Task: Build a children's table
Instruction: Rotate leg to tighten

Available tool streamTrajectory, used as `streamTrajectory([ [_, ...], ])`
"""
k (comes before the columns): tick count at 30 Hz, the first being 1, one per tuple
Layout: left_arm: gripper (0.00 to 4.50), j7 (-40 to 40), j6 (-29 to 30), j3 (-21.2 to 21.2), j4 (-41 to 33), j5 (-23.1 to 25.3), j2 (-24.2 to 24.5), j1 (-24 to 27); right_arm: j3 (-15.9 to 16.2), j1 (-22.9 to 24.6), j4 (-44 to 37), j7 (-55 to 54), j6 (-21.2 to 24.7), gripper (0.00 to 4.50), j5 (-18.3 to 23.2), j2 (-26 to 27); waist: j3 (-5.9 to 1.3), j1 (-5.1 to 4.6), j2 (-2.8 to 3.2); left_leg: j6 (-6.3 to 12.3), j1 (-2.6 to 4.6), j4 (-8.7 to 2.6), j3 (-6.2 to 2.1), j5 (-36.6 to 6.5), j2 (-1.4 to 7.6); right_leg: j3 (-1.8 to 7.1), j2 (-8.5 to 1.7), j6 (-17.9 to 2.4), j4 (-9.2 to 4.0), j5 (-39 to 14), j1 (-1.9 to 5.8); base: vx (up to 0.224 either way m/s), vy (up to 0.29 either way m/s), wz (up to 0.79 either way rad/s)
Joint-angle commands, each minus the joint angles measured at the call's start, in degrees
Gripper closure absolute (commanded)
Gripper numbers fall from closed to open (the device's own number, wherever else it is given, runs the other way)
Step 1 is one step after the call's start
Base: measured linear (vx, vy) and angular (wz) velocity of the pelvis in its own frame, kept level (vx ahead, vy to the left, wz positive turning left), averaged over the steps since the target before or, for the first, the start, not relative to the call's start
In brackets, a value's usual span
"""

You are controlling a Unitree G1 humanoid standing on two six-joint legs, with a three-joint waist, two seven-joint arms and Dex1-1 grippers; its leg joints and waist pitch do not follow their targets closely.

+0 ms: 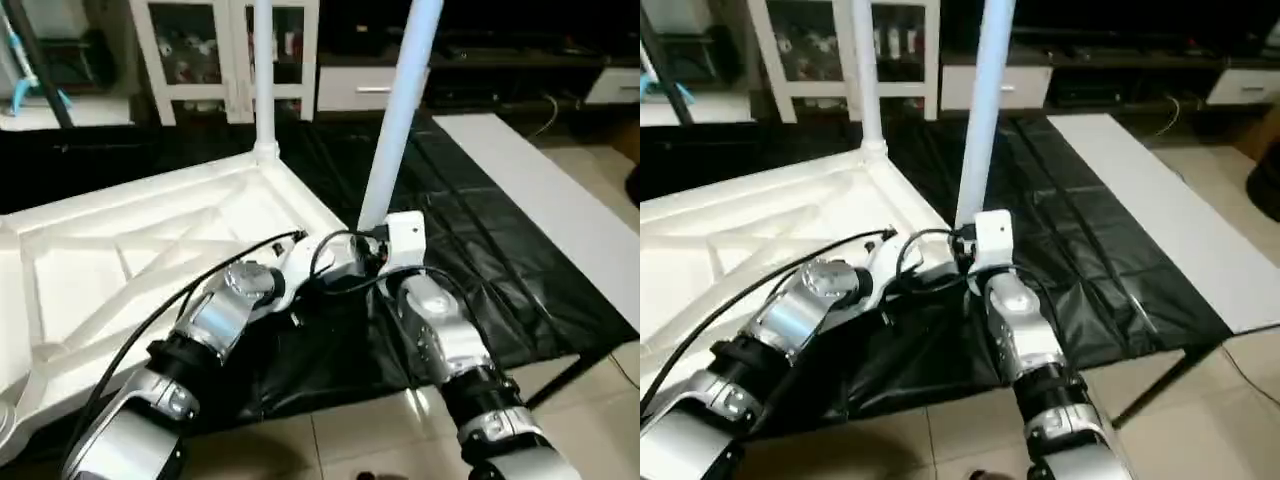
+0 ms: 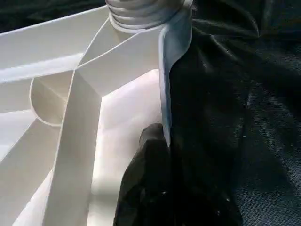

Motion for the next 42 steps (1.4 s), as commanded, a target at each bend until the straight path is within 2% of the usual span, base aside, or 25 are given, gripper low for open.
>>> streamTrajectory([
  [1, 4.5, 1.26, -2.74, 0.0, -0.24, 0.83, -0.1, -1.1, -0.03, 1.79, -0.82, 2.87, 0.25, 1.83, 1.79, -0.27, -2.68, -1.28, 0.34, -0.79, 2.08, -4.85, -0.38, -39.41, 0.38, -0.84, -1.06, -2.06, -5.1, -36.98, 1.16, 0.0, 0.0, 0.0],
  [2, 4.5, 1.12, -2.88, -0.06, -0.06, 0.8, 0.08, -1.04, 0.37, 2.18, -1.68, 3.81, -0.11, 1.84, 1.85, -0.45, -2.71, -1.18, 0.6, -0.59, 2.12, -5.03, -0.28, -38.55, 0.43, -0.6, -1.05, -2.68, -5.11, -35.3, 1.19, 0.0, 0.0, 0.0],
  [3, 4.5, -0.07, -3.74, -0.41, -0.01, 0.64, 1.0, -0.42, 1.42, 3.68, -4.98, 7.78, -0.02, 1.76, 2.84, -1.17, -2.65, -1.16, 0.4, -0.31, 1.97, -4.98, -0.21, -37.58, 0.24, -0.63, -1.1, -2.8, -5.33, -35.48, 1.09, 0.0, 0.0, 0.0],
  [6, 4.5, -2.0, -5.38, -0.68, 0.06, 0.48, 2.06, 0.36, 1.61, 4.61, -7.34, 9.78, 0.59, 1.43, 3.66, -2.07, -2.73, -1.85, 0.46, -0.6, 0.88, -5.31, -0.6, -36.36, 0.41, -0.44, -1.39, -3.25, -4.75, -35.32, 1.61, 0.0, 0.0, 0.0],
  [7, 4.5, -3.01, -6.15, -0.76, -0.1, 0.35, 2.71, 0.73, 1.65, 4.93, -8.46, 11.08, 1.38, 1.38, 4.05, -2.83, -2.7, -2.13, -0.08, -0.44, 0.79, -5.28, -0.57, -36.22, 0.37, -0.42, -1.4, -3.36, -4.81, -35.29, 1.44, 0.0, 0.0, 0.0],
  [9, 4.5, -5.05, -6.73, -0.8, -0.71, -0.08, 4.04, 1.49, 2.04, 5.52, -10.63, 14.14, 2.83, 1.32, 4.78, -4.71, -2.63, -2.3, 0.21, -0.52, 0.78, -5.28, -0.65, -36.2, 0.48, -0.36, -1.61, -3.84, -4.64, -35.09, 1.43, 0.0, 0.0, 0.0],
  [10, 4.5, -6.87, -8.15, -1.0, -1.39, -0.38, 5.35, 2.2, 2.05, 6.03, -12.39, 16.82, 4.24, 1.2, 5.75, -6.25, -2.46, -2.42, -0.47, -0.46, 0.93, -5.24, -0.61, -36.48, 0.44, -0.46, -1.58, -3.7, -4.89, -35.77, 1.19, 0.0, 0.0, 0.0],
  [12, 4.5, -12.04, -11.53, -1.52, -2.94, -1.88, 7.83, 3.9, 2.33, 6.76, -15.21, 21.57, 6.91, 0.97, 7.31, -9.17, -2.46, -2.31, -0.02, -0.33, 0.75, -5.34, -0.86, -36.04, 0.55, -0.28, -1.94, -3.73, -4.71, -35.9, 1.63, 0.0, 0.0, 0.0],
  [13, 4.5, -14.55, -12.57, -2.01, -3.97, -2.36, 9.33, 4.86, 2.92, 7.16, -16.48, 24.19, 8.09, 0.93, 7.4, -11.18, -2.43, -2.33, -0.1, -0.38, 0.59, -5.45, -0.81, -35.63, 0.6, -0.09, -1.96, -3.81, -4.62, -35.75, 1.54, 0.0, 0.0, 0.0],
  [16, 4.5, -20.63, -13.9, -3.09, -8.29, -3.67, 13.75, 7.87, 5.76, 8.75, -20.45, 33.31, 9.13, 0.87, 7.06, -18.28, -2.64, -1.61, 0.66, -0.29, 0.74, -5.48, -0.61, -34.28, 0.68, 0.82, -1.93, -5.71, -3.96, -33.13, 1.17, 0.0, 0.0, 0.0],
  [18, 4.5, -23.87, -12.15, -2.34, -11.47, -6.21, 15.27, 9.69, 6.76, 9.96, -22.94, 39.48, 8.53, 0.87, 7.46, -22.36, -2.67, -0.91, 0.2, 0.03, 0.1, -5.62, -0.35, -31.57, 0.9, 1.44, -1.74, -7.36, -3.24, -29.91, 1.33, 0.0, 0.0, 0.0],
  [20, 4.5, -25.05, -11.7, -2.39, -13.09, -6.87, 16.03, 10.47, 7.06, 10.41, -23.65, 42.32, 7.95, 0.87, 7.6, -24.23, -2.78, -0.44, 0.0, 0.32, 0.1, -5.47, -0.15, -30.36, 0.98, 2.02, -1.52, -8.58, -2.63, -28.21, 1.11, 0.0, 0.0, 0.0],
  [21, 4.5, -26.65, -11.17, -2.85, -16.12, -7.51, 17.32, 11.81, 7.36, 10.73, -23.87, 45.58, 6.57, 0.87, 7.41, -26.52, -3.05, -0.07, -0.86, 1.02, -0.13, -5.23, 0.25, -28.13, 0.84, 2.57, -1.37, -8.97, -2.05, -28.09, 1.07, 0.0, 0.0, 0.0],
  [22, 4.5, -27.17, -10.93, -2.99, -17.02, -7.74, 17.67, 12.19, 7.51, 10.72, -23.86, 46.32, 6.36, 0.87, 7.31, -27.05, -3.12, 0.39, -0.65, 1.34, 0.07, -5.05, 0.48, -26.93, 0.92, 2.94, -1.47, -9.38, -1.99, -27.67, 0.82, 0.0, 0.0, 0.0],
  [23, 4.5, -28.16, -10.51, -3.01, -18.2, -8.29, 18.12, 12.7, 7.84, 10.75, -24.27, 47.29, 6.55, 0.87, 7.29, -27.72, -3.38, 0.61, -1.56, 2.3, -0.5, -4.88, 1.01, -23.26, 0.91, 3.56, -1.11, -10.12, -1.41, -24.67, 0.86, 0.0, 0.0, 0.0],
  [24, 4.5, -28.16, -10.51, -3.01, -18.2, -8.29, 18.12, 12.7, 7.84, 10.75, -24.27, 47.29, 6.55, 0.87, 7.29, -27.72, -3.19, 1.43, -1.21, 2.59, -0.67, -4.95, 1.19, -21.89, 0.88, 3.83, -0.87, -9.92, -0.98, -25.1, 0.72, 0.0, 0.0, 0.0],
  [25, 4.5, -29.62, -9.98, -3.05, -20.01, -8.99, 18.92, 13.47, 8.58, 10.66, -25.24, 49.87, 7.75, 0.87, 7.84, -29.16, -3.16, 1.63, -1.11, 2.54, -0.29, -4.79, 1.41, -22.05, 0.96, 4.05, -0.89, -9.91, -1.07, -25.54, 0.31, 0.0, 0.0, 0.0],
  [26, 4.5, -30.02, -9.92, -3.07, -20.48, -9.16, 19.14, 13.68, 8.81, 10.6, -25.5, 50.62, 8.09, 0.87, 7.99, -29.58, -3.38, 1.9, -1.2, 2.52, -0.22, -4.62, 1.45, -21.24, 1.04, 4.3, -0.78, -10.29, -0.65, -24.28, 0.51, 0.0, 0.0, 0.0],
  [27, 4.5, -30.74, -9.81, -3.0, -21.6, -9.51, 19.62, 14.27, 9.44, 10.3, -26.01, 53.4, 9.19, 0.87, 8.83, -30.56, -3.5, 2.21, -2.07, 3.14, -0.47, -4.5, 1.65, -19.63, 1.11, 4.54, -0.64, -10.67, -0.26, -22.09, 0.65, 0.064, -0.02, 0.01],
  [30, 4.5, -30.8, -9.77, -3.01, -21.82, -9.52, 19.6, 14.47, 9.74, 9.92, -25.66, 55.04, 9.57, 0.87, 9.32, -30.6, -3.77, 3.17, -1.47, 3.86, 0.13, -3.96, 2.25, -15.87, 1.13, 5.02, -0.4, -12.66, 0.46, -16.83, 0.26, 0.068, -0.026, 0.05],
  [33, 4.5, -30.62, -9.5, -3.15, -21.59, -9.25, 18.98, 14.29, 10.23, 8.5, -22.48, 57.41, 8.64, 0.87, 9.51, -29.24, -4.23, 3.8, -1.98, 4.23, -0.42, -3.52, 2.55, -11.86, 0.99, 5.57, 0.04, -13.25, 1.58, -12.67, 0.7, 0.045, -0.02, 0.03],
  [34, 4.5, -30.61, -9.28, -3.21, -21.8, -9.29, 18.98, 14.33, 10.29, 8.03, -21.42, 58.24, 8.47, 0.87, 9.77, -28.69, -4.22, 3.99, -1.65, 4.11, -0.44, -3.56, 2.53, -11.24, 0.97, 5.59, 0.07, -13.3, 1.68, -12.01, 0.77, 0.0, 0.0, 0.0],
  [36, 4.5, -30.6, -9.01, -3.33, -22.19, -9.34, 19.01, 14.47, 10.61, 7.27, -19.73, 59.28, 7.36, 0.87, 9.66, -27.78, -4.26, 4.12, -1.66, 3.87, -0.19, -3.42, 2.74, -11.7, 0.96, 5.6, 0.25, -13.98, 1.66, -11.58, 0.6, 0.0, 0.0, 0.0],
  [40, 4.5, -30.54, -8.63, -3.52, -22.29, -9.26, 18.94, 14.25, 11.02, 6.74, -18.55, 61.43, 7.15, 0.87, 10.0, -27.18, -4.09, 4.47, -1.77, 2.91, -0.07, -3.62, 2.66, -13.6, 1.06, 5.65, 0.38, -13.15, 1.52, -13.9, 0.6, 0.0, 0.0, 0.0],
  [42, 4.5, -30.55, -8.3, -3.48, -22.66, -9.3, 19.08, 14.33, 11.05, 6.65, -18.37, 61.76, 7.64, 1.11, 10.55, -27.4, -4.08, 4.57, -1.77, 2.6, -0.05, -3.64, 2.63, -14.16, 1.06, 5.67, 0.37, -12.88, 1.48, -14.63, 0.6, 0.0, 0.0, 0.0],
])
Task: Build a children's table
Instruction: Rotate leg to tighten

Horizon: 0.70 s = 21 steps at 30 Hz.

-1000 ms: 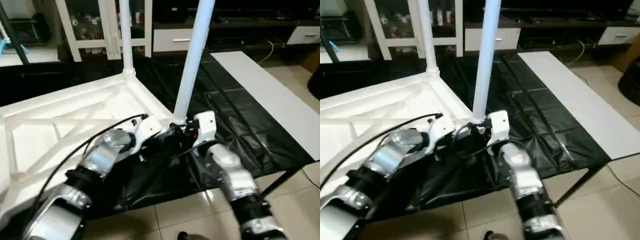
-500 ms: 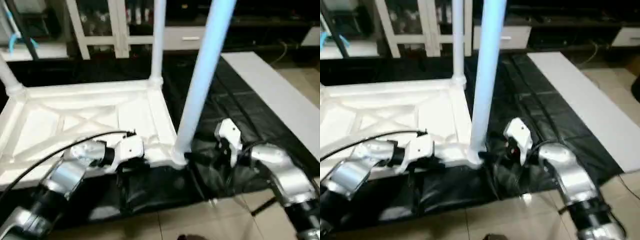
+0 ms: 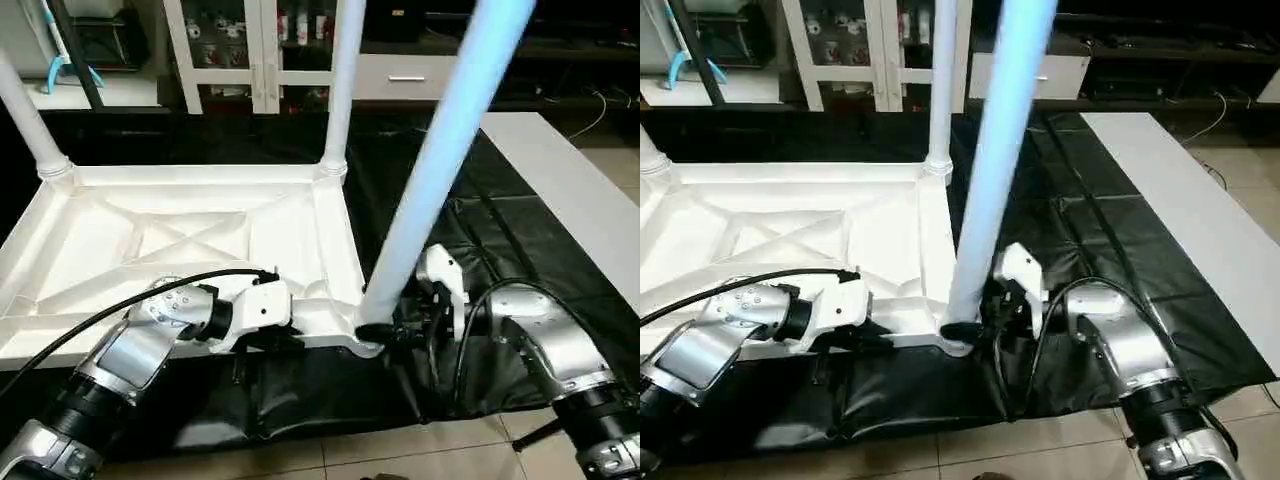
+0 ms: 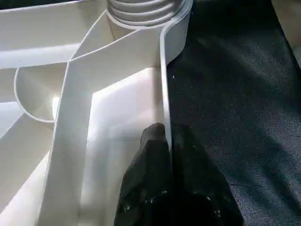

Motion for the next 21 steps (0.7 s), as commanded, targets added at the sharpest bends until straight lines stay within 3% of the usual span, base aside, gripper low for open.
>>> streamTrajectory([
  [1, 4.5, -0.82, 0.35, -1.98, 0.14, 0.47, -0.07, 0.97, -0.16, -0.89, 0.86, 1.04, 0.41, 1.11, 0.89, -0.79, -3.5, 0.14, -0.33, 2.53, 0.13, -3.95, 0.65, -14.69, 0.35, 1.7, -0.73, -12.58, -3.54, -15.15, 2.76, 0.0, 0.0, 0.0],
  [8, 4.5, -0.79, 0.3, -1.89, 0.43, 0.9, 0.17, 1.04, -1.74, -1.87, 4.2, 2.22, -0.32, 1.74, 0.15, -0.84, -3.59, 0.19, -0.32, 2.38, 0.13, -3.76, 0.75, -14.99, 0.2, 1.76, -0.69, -12.37, -3.72, -15.85, 2.68, 0.0, 0.0, 0.0],
  [12, 4.5, -0.28, 0.56, -1.85, 0.94, 1.04, -0.25, 0.69, -3.29, -2.35, 7.39, -4.59, -0.71, 2.06, -1.09, 1.31, -3.56, 0.07, -0.2, 2.26, 0.03, -3.81, 0.72, -14.77, 0.16, 1.69, -0.63, -12.31, -3.69, -15.77, 2.7, 0.0, 0.0, 0.0],
  [16, 4.5, 1.66, 1.67, -1.54, 1.47, 1.13, -1.9, 0.28, -3.08, -1.72, 9.71, -11.19, 0.83, 2.25, -3.09, 3.85, -3.36, -0.5, -0.19, 0.6, 0.12, -4.09, 0.47, -18.16, 0.07, 1.57, -0.61, -10.74, -4.2, -20.79, 2.45, 0.0, 0.0, 0.0],
  [21, 4.5, 8.29, 4.8, -1.25, 3.88, 3.23, -6.24, -1.81, -4.04, -1.72, 13.62, -24.36, 4.23, 2.36, -5.47, 10.32, -3.1, -1.51, -0.21, -1.51, 0.44, -4.3, -0.26, -25.29, -0.14, 1.1, -0.63, -7.12, -5.35, -29.86, 1.76, 0.0, 0.0, 0.0],
])
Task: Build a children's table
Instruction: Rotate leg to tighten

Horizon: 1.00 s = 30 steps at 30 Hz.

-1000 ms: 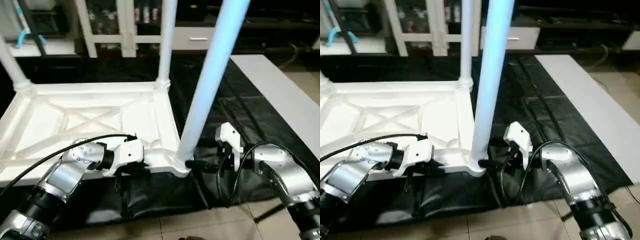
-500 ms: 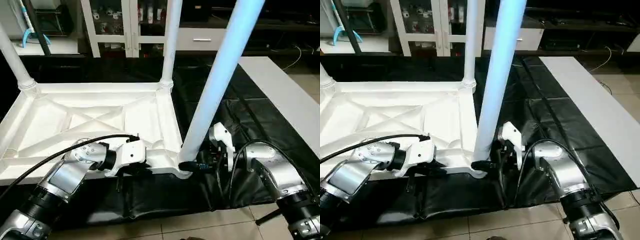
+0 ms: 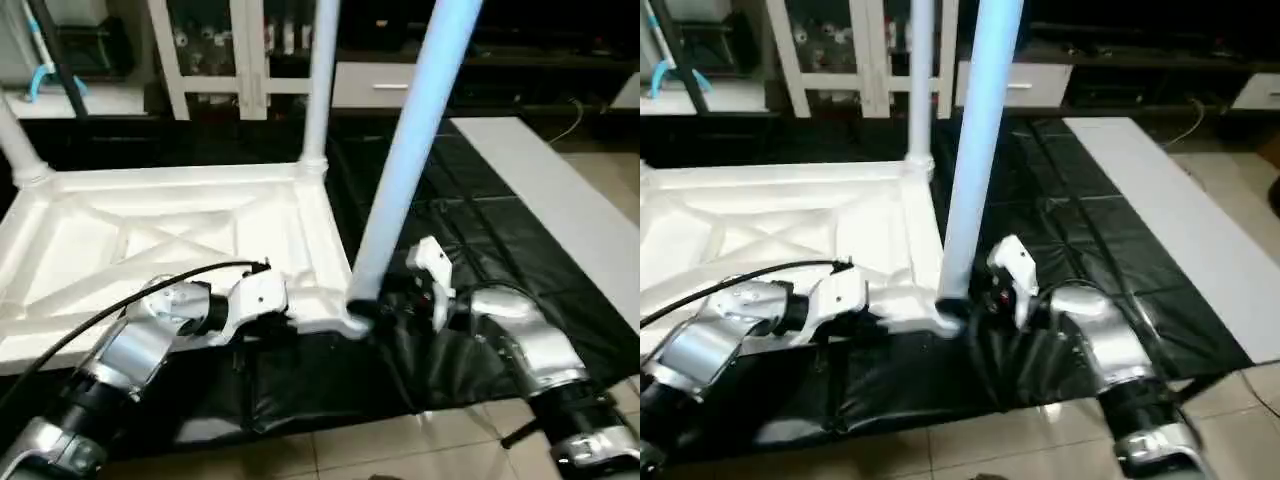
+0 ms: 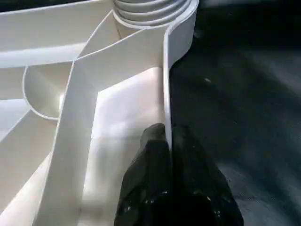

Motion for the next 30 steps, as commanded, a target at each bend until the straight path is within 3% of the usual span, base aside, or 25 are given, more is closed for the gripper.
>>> streamTrajectory([
  [1, 4.5, 3.18, 2.07, -2.6, 0.41, 0.55, -3.99, -0.93, -0.58, -0.5, 6.82, -12.6, 4.17, 2.36, -4.12, 2.85, -2.35, -0.24, 0.96, -1.93, 0.28, -4.63, -0.18, -26.27, -0.11, 0.99, -0.74, -7.05, -5.33, -30.8, 1.42, 0.0, 0.0, 0.0],
  [3, 4.5, 5.32, 3.46, -2.37, 1.18, 1.23, -5.27, -1.73, -1.14, -1.12, 8.43, -16.7, 4.19, 2.38, -4.96, 4.34, -2.4, -1.19, 0.88, -2.68, 0.41, -4.8, -0.89, -29.42, -0.19, 0.18, -0.85, -5.23, -6.11, -34.13, 1.69, -0.057, 0.022, -0.09],
  [4, 4.5, 12.87, 7.12, -1.07, 3.65, 3.2, -8.99, -3.92, -4.29, -2.64, 12.06, -30.92, 2.06, 2.38, -6.61, 7.72, -2.38, -1.45, 1.1, -2.93, 0.36, -4.85, -1.05, -29.99, -0.16, 0.11, -0.89, -5.21, -6.05, -33.79, 1.67, -0.058, 0.028, -0.1],
  [5, 4.5, 22.55, 10.36, 1.31, 6.89, 4.54, -14.14, -6.45, -9.4, -3.79, 15.04, -48.7, -3.29, 2.39, -7.54, 11.84, -2.0, -2.0, 1.17, -3.42, 0.86, -4.84, -1.15, -31.53, -0.25, -0.3, -0.75, -4.86, -6.75, -34.44, 1.19, -0.059, 0.037, -0.08],
  [6, 4.5, 25.14, 11.21, 1.78, 7.87, 4.77, -16.18, -7.33, -10.48, -4.5, 16.33, -53.03, -4.75, 2.39, -7.45, 13.54, -2.2, -2.54, 1.24, -3.58, 1.44, -4.68, -1.74, -33.79, -0.6, -1.55, -0.59, -3.59, -7.5, -36.9, 1.22, -0.075, 0.041, -0.09],
  [7, 4.5, 25.14, 11.21, 1.78, 7.87, 4.77, -16.18, -7.33, -10.48, -4.5, 16.33, -53.03, -4.75, 2.4, -7.45, 13.54, -2.26, -2.88, 1.2, -3.18, 1.52, -4.65, -1.9, -35.13, -0.63, -2.11, -0.44, -2.91, -7.81, -37.31, 1.46, -0.075, 0.041, -0.09],
  [8, 4.5, 25.74, 11.21, 1.53, 8.3, 4.87, -17.31, -7.76, -11.42, -5.2, 17.48, -54.25, -6.17, 2.42, -6.14, 15.1, -2.25, -3.09, 1.42, -2.59, 1.56, -4.75, -2.17, -36.55, -0.56, -2.74, -0.5, -2.65, -8.06, -36.64, 1.91, -0.07, 0.048, -0.07],
  [9, 4.5, 25.0, 10.67, 0.99, 8.42, 4.93, -17.73, -7.88, -11.27, -5.98, 18.35, -52.89, -7.11, 2.43, -5.42, 16.26, -1.87, -3.85, 2.05, -1.07, 1.29, -5.96, -2.55, -40.66, 0.43, -3.79, -0.59, -3.74, -7.91, -30.76, 3.35, -0.044, 0.055, -0.05],
  [11, 4.5, 24.04, 9.89, 0.31, 8.71, 5.39, -17.76, -7.91, -11.82, -7.04, 18.93, -49.4, -8.77, 2.44, -3.62, 17.99, -1.31, -3.83, 2.68, -0.8, 1.0, -7.46, -2.56, -44.96, 1.08, -3.7, -0.45, -4.55, -6.85, -27.71, 4.05, -0.022, 0.027, -0.02],
  [12, 4.5, 23.41, 9.31, 0.05, 9.08, 5.67, -17.36, -7.94, -12.27, -7.54, 18.52, -46.06, -10.03, 2.45, -2.28, 18.75, -1.08, -3.84, 2.93, -0.94, 1.22, -7.93, -2.3, -46.58, 1.24, -3.82, -0.22, -4.95, -6.63, -27.21, 3.94, 0.0, 0.0, 0.0],
  [13, 4.5, 22.44, 8.74, -0.18, 9.31, 5.78, -16.72, -7.87, -12.07, -7.87, 17.44, -41.57, -11.38, 2.45, -1.24, 19.11, -0.86, -3.63, 2.94, -1.14, 1.27, -8.74, -1.82, -48.56, 1.49, -4.1, 0.07, -5.39, -5.75, -26.82, 4.35, 0.0, 0.0, 0.0],
  [14, 4.5, 22.22, 8.74, -0.23, 9.36, 5.98, -16.34, -7.85, -11.86, -7.73, 16.51, -39.31, -11.65, 2.45, -0.81, 19.12, -0.62, -3.25, 2.75, -1.31, 0.65, -9.92, -1.16, -49.17, 1.84, -3.96, 0.44, -5.28, -4.15, -26.67, 5.27, -0.042, -0.052, 0.11],
  [15, 4.5, 22.08, 8.53, -0.27, 9.44, 6.1, -16.11, -7.86, -11.91, -7.6, 15.95, -38.17, -11.7, 2.45, -0.44, 19.09, -0.58, -1.83, 2.64, -1.12, 0.42, -10.94, 0.14, -47.84, 2.04, -3.12, 0.79, -5.03, -2.18, -26.99, 5.54, -0.059, -0.086, 0.14],
  [16, 4.5, 21.6, 8.31, -0.27, 9.57, 6.25, -15.47, -7.83, -12.11, -7.06, 14.19, -34.97, -11.77, 2.1, 0.7, 18.79, -0.58, -1.23, 2.33, -1.07, 0.97, -10.54, 0.67, -46.15, 1.66, -2.76, 0.82, -4.41, -2.8, -29.58, 4.97, -0.059, -0.086, 0.14],
  [17, 4.5, 21.85, 8.52, -0.2, 10.0, 6.45, -15.51, -7.99, -12.11, -7.03, 13.9, -34.58, -12.45, 2.1, 1.03, 18.84, -1.05, -1.45, 0.84, -0.9, 5.64, -3.74, 1.06, -38.26, -1.26, -3.1, -1.53, -1.67, -10.18, -43.95, -0.36, -0.02, -0.09, 0.16],
  [18, 4.5, 21.3, 7.28, -0.45, 10.45, 6.58, -15.06, -8.1, -11.39, -6.66, 12.86, -33.27, -12.37, 2.1, 1.02, 18.15, -0.29, -1.88, 0.43, -0.41, 8.06, 0.89, 1.06, -32.23, -2.83, -4.96, -3.05, -0.11, -14.41, -52.69, -3.45, 0.028, -0.05, -0.19],
  [19, 4.5, 20.74, 6.68, -0.61, 10.68, 6.57, -14.7, -8.12, -10.71, -6.32, 11.98, -32.12, -12.16, 1.87, 1.0, 17.52, -1.09, -2.19, 0.1, 1.19, 2.28, 0.67, 0.27, -21.11, -2.91, -6.45, -4.17, 4.27, -12.92, -54.88, 2.23, 0.028, -0.05, -0.19],
  [20, 4.5, 18.96, 5.28, -1.08, 10.47, 6.31, -13.48, -7.75, -9.59, -5.31, 9.3, -29.71, -11.01, 1.69, 1.7, 15.8, -1.9, -0.78, 2.71, 0.86, 0.64, -2.66, -1.1, -19.07, -0.39, -5.67, -5.17, 2.2, -10.43, -43.02, 5.6, 0.065, 0.008, -0.39],
  [21, 4.5, 18.96, 5.28, -1.08, 10.47, 6.31, -13.48, -7.75, -9.59, -5.31, 9.3, -29.71, -11.01, 1.64, 1.7, 15.8, -1.55, -0.96, 3.16, 0.08, -0.32, -4.49, -2.2, -23.48, 1.05, -5.84, -3.48, 0.43, -8.8, -33.82, 5.73, 0.055, 0.013, -0.15],
  [23, 4.5, 13.77, 2.51, -2.1, 9.34, 5.13, -10.62, -6.5, -8.69, -3.71, 4.65, -23.22, -6.24, 1.56, 4.2, 12.99, -1.13, -1.27, 3.05, -0.34, 1.35, -4.95, -2.37, -30.18, 1.16, -5.71, -2.95, -3.25, -8.71, -28.54, 4.5, 0.027, 0.006, -0.08],
  [25, 4.5, 11.39, -0.31, -2.58, 8.95, 4.48, -9.52, -5.98, -8.39, -3.23, 3.33, -20.82, -4.49, 1.29, 4.86, 11.97, -0.65, -1.5, 3.06, -0.57, 1.63, -5.0, -2.26, -32.31, 0.98, -6.05, -3.09, -4.21, -9.0, -30.25, 4.16, 0.0, 0.0, 0.0],
  [26, 4.5, 8.76, -1.74, -2.93, 8.37, 3.69, -8.37, -5.36, -7.55, -2.71, 2.05, -18.29, -3.33, 1.29, 4.88, 10.47, -0.3, -1.91, 3.46, -0.92, 1.88, -5.07, -2.37, -34.7, 1.06, -6.76, -3.01, -3.35, -9.2, -32.2, 4.22, 0.0, 0.0, 0.0],
  [28, 4.5, 1.45, -6.03, -4.02, 6.91, 2.12, -4.26, -3.37, -3.5, -0.37, -2.18, -8.49, -1.86, 1.29, 2.75, 3.66, -0.09, -1.71, 3.65, -1.38, 1.67, -6.08, -2.95, -39.12, 1.97, -6.43, -2.77, -2.72, -8.03, -30.05, 5.19, 0.0, 0.0, 0.0],
  [29, 4.5, 0.05, -6.35, -4.18, 6.64, 1.79, -3.45, -2.96, -2.55, 0.16, -3.04, -6.65, -1.71, 1.29, 2.14, 1.96, 0.17, -1.11, 3.72, -1.73, 1.97, -6.68, -2.75, -40.47, 2.28, -5.66, -2.7, -3.17, -7.48, -29.63, 5.05, 0.0, 0.0, 0.0],
  [30, 4.5, -1.21, -6.59, -4.31, 6.4, 1.47, -2.72, -2.6, -1.7, 0.74, -3.99, -4.6, -1.66, 1.29, 1.84, 0.32, 0.41, -1.07, 3.36, -1.96, 3.24, -5.94, -2.1, -40.01, 1.48, -5.94, -2.72, -3.22, -8.77, -32.94, 3.62, 0.0, 0.0, 0.0],
])
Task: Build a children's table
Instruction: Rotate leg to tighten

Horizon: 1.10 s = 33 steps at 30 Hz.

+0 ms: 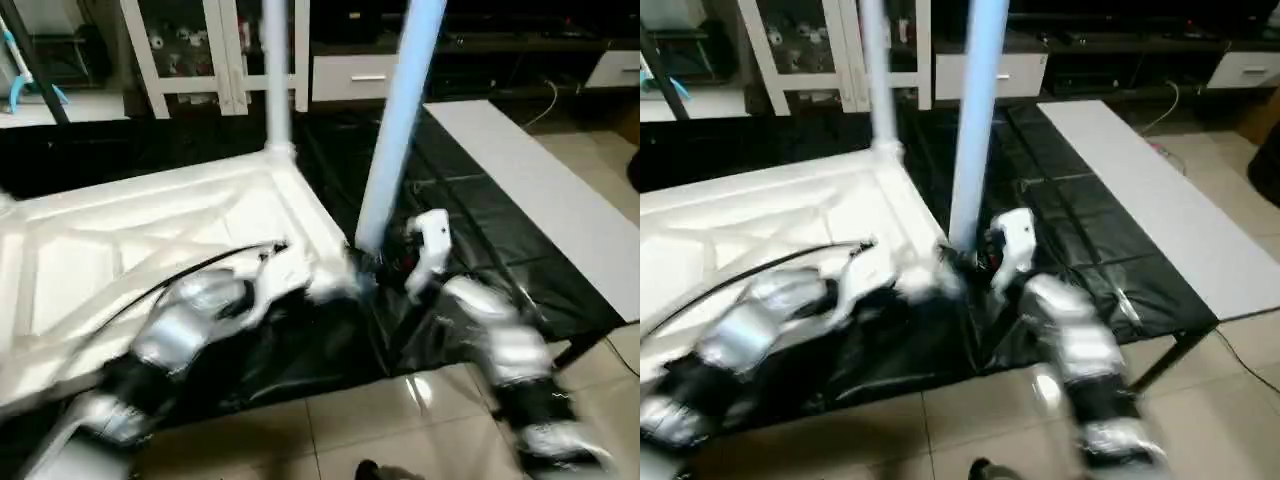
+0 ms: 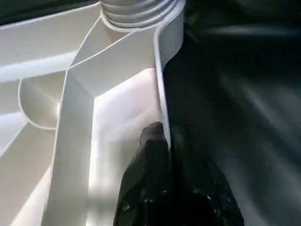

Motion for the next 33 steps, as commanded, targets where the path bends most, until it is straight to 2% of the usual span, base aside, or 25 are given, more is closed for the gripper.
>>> streamTrajectory([
  [1, 4.5, -4.95, -2.02, -2.91, -0.9, 0.15, 0.79, 1.05, 1.89, 0.86, -2.71, 5.44, 0.23, 1.29, -1.26, -2.25, -2.34, -0.33, 0.14, -1.7, 2.46, -4.58, 0.73, -35.92, -0.1, 1.06, -1.61, -1.32, -5.85, -34.85, 0.63, 0.0, 0.0, 0.0],
  [2, 4.5, -4.95, -2.02, -2.91, -0.9, 0.15, 0.79, 1.05, 1.89, 0.86, -2.71, 5.44, 0.23, 1.29, -1.26, -2.25, -2.07, -0.53, 0.45, -1.48, 2.96, -3.95, 0.94, -35.25, -0.56, -0.22, -1.43, 0.09, -6.97, -37.93, 0.33, 0.0, 0.0, 0.0],
  [3, 4.5, -6.4, -2.19, -2.5, -1.03, -0.56, 1.35, 1.43, 2.61, 1.8, -3.94, 9.21, -0.88, 1.29, -1.61, -4.59, -2.13, -0.4, 1.46, -1.11, 0.87, -6.11, 0.46, -38.02, 1.56, -1.42, -0.64, 1.93, -3.7, -32.74, 3.98, 0.0, 0.0, 0.0],
  [4, 4.5, -6.63, -2.23, -2.4, -0.99, -0.62, 1.54, 1.48, 2.79, 2.03, -4.24, 10.29, -1.38, 1.29, -1.68, -5.33, -1.94, 1.83, 2.2, -1.7, -2.98, -10.61, 0.29, -42.45, 4.12, 1.48, -0.19, -0.59, 5.14, -23.71, 7.47, 0.0, 0.0, 0.0],
  [5, 4.5, -6.99, -2.49, -2.48, -0.8, -0.54, 1.91, 1.48, 3.05, 2.31, -4.72, 11.51, -1.86, 1.29, -1.56, -6.28, -1.89, 6.51, 1.34, -0.87, -3.98, -12.24, 3.28, -44.11, 5.03, 5.19, 1.18, -2.6, 9.78, -11.2, 6.19, -0.007, -0.095, 0.13],
  [6, 4.5, -7.22, -2.87, -2.63, -0.59, -0.35, 2.28, 1.42, 3.39, 2.53, -5.21, 12.87, -1.72, 1.29, -1.21, -7.17, -3.57, 4.88, -3.54, -0.72, 3.63, -3.98, 3.73, -27.52, 0.32, 9.58, -0.92, 1.46, 1.66, -35.83, -0.83, 0.086, -0.141, 0.16],
  [7, 4.5, -7.28, -3.1, -2.73, -0.41, -0.17, 2.52, 1.36, 3.72, 2.65, -5.52, 13.86, -1.66, 1.29, -1.03, -7.81, -2.73, 5.74, -2.89, -0.4, 5.4, 1.89, 4.02, -18.29, -2.36, 9.96, -4.22, 0.93, -4.71, -52.95, -4.71, 0.086, -0.141, 0.16],
  [8, 4.5, -7.53, -3.94, -2.77, 0.22, -0.24, 2.88, 1.11, 4.28, 2.91, -6.42, 15.22, -1.56, 1.29, -1.31, -8.96, -4.04, 5.92, -3.67, 1.08, 2.28, 2.07, 3.53, -9.33, -1.63, 11.94, -4.77, 1.53, -3.85, -56.14, -2.28, 0.146, -0.111, -0.11],
  [9, 4.5, -7.78, -4.35, -2.73, 0.6, -0.41, 3.01, 0.97, 4.54, 2.97, -6.73, 15.92, -1.43, 1.29, -1.47, -9.44, -5.37, 7.55, -2.69, 2.28, -0.78, -2.29, 2.75, 5.38, -0.02, 10.98, -2.11, -2.32, 1.1, -26.96, 1.18, 0.119, -0.064, -0.15],
  [10, 4.5, -8.1, -4.44, -2.66, 0.74, -0.6, 3.09, 0.88, 4.73, 2.96, -6.82, 16.63, -1.32, 1.29, -1.5, -9.77, -5.51, 7.22, -2.74, 2.96, -0.47, -2.07, 3.09, 7.23, -0.57, 10.51, -0.53, -3.94, 2.27, -16.59, 0.61, 0.119, -0.064, -0.15],
  [11, 4.5, -8.71, -4.67, -2.53, 0.76, -0.92, 3.36, 0.81, 5.34, 2.96, -7.13, 17.65, -1.48, 1.29, -1.81, -10.64, -5.72, 7.15, -1.67, 3.78, -0.71, -2.18, 3.37, 7.02, -1.01, 10.44, 0.17, -8.77, 3.09, -3.31, 0.86, 0.087, -0.035, -0.01],
  [12, 4.5, -9.91, -5.07, -2.54, 0.76, -1.18, 4.02, 0.6, 6.51, 2.68, -6.93, 19.34, -2.13, 1.29, -2.93, -12.2, -5.65, 6.88, -1.53, 3.39, -1.96, -2.53, 3.21, 2.99, -1.1, 10.14, 0.64, -11.16, 3.21, 0.34, 1.63, 0.0, 0.0, 0.0],
  [13, 4.5, -9.91, -5.07, -2.54, 0.76, -1.18, 4.02, 0.6, 6.51, 2.68, -6.93, 19.34, -2.13, 1.29, -2.93, -12.2, -5.6, 6.82, -1.36, 3.02, -1.91, -2.49, 3.3, 0.64, -1.07, 10.16, 0.77, -11.67, 3.03, 0.12, 1.48, 0.0, 0.0, 0.0],
  [14, 4.5, -10.5, -5.31, -2.48, 0.79, -1.26, 4.25, 0.56, 6.81, 2.46, -6.57, 19.74, -2.68, 1.29, -3.72, -12.71, -5.4, 6.63, -1.44, 2.21, -1.44, -2.71, 3.38, -3.88, -0.95, 10.13, 0.93, -12.13, 2.55, -2.91, 1.33, 0.0, 0.0, 0.0],
  [15, 4.5, -11.01, -5.46, -2.42, 0.77, -1.34, 4.4, 0.57, 7.01, 2.14, -5.98, 20.17, -3.35, 1.29, -4.39, -13.06, -5.36, 6.33, -1.59, 1.87, -1.43, -2.86, 3.36, -6.11, -0.91, 10.14, 0.84, -11.86, 2.25, -6.03, 1.53, 0.0, 0.0, 0.0],
  [17, 4.5, -12.1, -5.16, -2.35, 0.23, -1.73, 4.74, 0.75, 7.15, 1.49, -5.29, 21.64, -4.36, 1.29, -4.78, -13.79, -5.39, 5.84, -1.34, 1.68, -1.15, -3.19, 3.27, -7.7, -0.61, 10.03, 0.76, -11.87, 1.83, -9.16, 1.47, 0.0, 0.0, 0.0],
  [18, 4.5, -12.1, -5.16, -2.35, 0.23, -1.73, 4.74, 0.75, 7.15, 1.49, -5.29, 21.64, -4.36, 1.29, -4.78, -13.79, -5.46, 5.74, -1.57, 1.77, -1.13, -3.24, 3.26, -7.42, -0.5, 10.05, 0.78, -11.97, 1.83, -8.82, 1.53, 0.0, 0.0, 0.0],
  [20, 4.5, -12.39, -5.25, -2.37, 0.06, -1.72, 5.02, 0.9, 7.13, 0.93, -5.06, 23.0, -4.45, 1.29, -4.71, -14.53, -5.45, 5.48, -1.43, 2.03, -1.03, -3.42, 3.27, -7.69, -0.41, 9.97, 0.8, -12.35, 1.71, -8.5, 1.5, 0.0, 0.0, 0.0],
  [23, 4.5, -12.58, -5.39, -2.45, -0.04, -1.89, 5.2, 1.03, 7.12, 0.43, -4.58, 23.57, -4.51, 1.29, -4.78, -14.79, -5.28, 5.32, -1.69, 2.03, -1.08, -3.36, 3.42, -8.53, -0.48, 10.12, 0.8, -12.05, 1.45, -9.77, 1.38, 0.0, 0.0, 0.0],
  [24, 4.5, -12.76, -5.37, -2.48, -0.27, -2.1, 5.34, 1.13, 7.23, -0.08, -3.82, 23.53, -4.79, 1.29, -5.04, -14.56, -5.31, 5.23, -1.98, 1.87, -1.12, -3.36, 3.47, -8.81, -0.51, 10.2, 0.71, -11.59, 1.29, -11.01, 1.36, 0.0, 0.0, 0.0],
  [26, 4.5, -12.94, -5.22, -2.51, -0.53, -2.22, 5.41, 1.22, 7.47, -0.38, -3.38, 23.87, -4.73, 1.29, -5.02, -14.31, -5.33, 5.17, -1.89, 1.64, -1.05, -3.38, 3.44, -9.05, -0.47, 10.23, 0.68, -11.48, 1.27, -11.36, 1.27, 0.0, 0.0, 0.0],
  [29, 4.5, -13.37, -5.16, -2.56, -0.71, -2.33, 5.5, 1.31, 8.17, -0.93, -2.17, 24.73, -5.25, 1.29, -5.45, -13.92, -5.44, 5.01, -2.14, 1.6, -1.16, -3.31, 3.43, -9.14, -0.51, 10.23, 0.73, -11.56, 1.31, -11.05, 1.36, 0.0, 0.0, 0.0],
  [30, 4.5, -13.54, -5.17, -2.49, -0.71, -2.3, 5.48, 1.32, 8.14, -1.23, -1.42, 24.79, -5.47, 1.56, -5.69, -13.48, -5.54, 4.96, -2.21, 1.72, -1.19, -3.21, 3.47, -8.74, -0.51, 10.26, 0.7, -11.79, 1.4, -10.3, 1.38, 0.0, 0.0, 0.0],
  [31, 4.5, -13.62, -5.15, -2.44, -0.72, -2.29, 5.49, 1.33, 7.96, -1.45, -1.11, 24.87, -5.14, 1.64, -5.45, -13.09, -5.56, 4.96, -2.38, 1.83, -1.22, -3.22, 3.47, -8.46, -0.54, 10.23, 0.74, -11.88, 1.43, -9.97, 1.43, 0.0, 0.0, 0.0],
  [33, 4.5, -13.67, -5.12, -2.43, -0.77, -2.29, 5.52, 1.34, 7.78, -1.68, -0.8, 24.78, -4.71, 1.69, -5.19, -12.56, -5.53, 4.94, -2.32, 2.11, -1.24, -3.21, 3.46, -8.03, -0.53, 10.2, 0.76, -12.01, 1.51, -9.51, 1.45, 0.0, 0.0, 0.0],
])
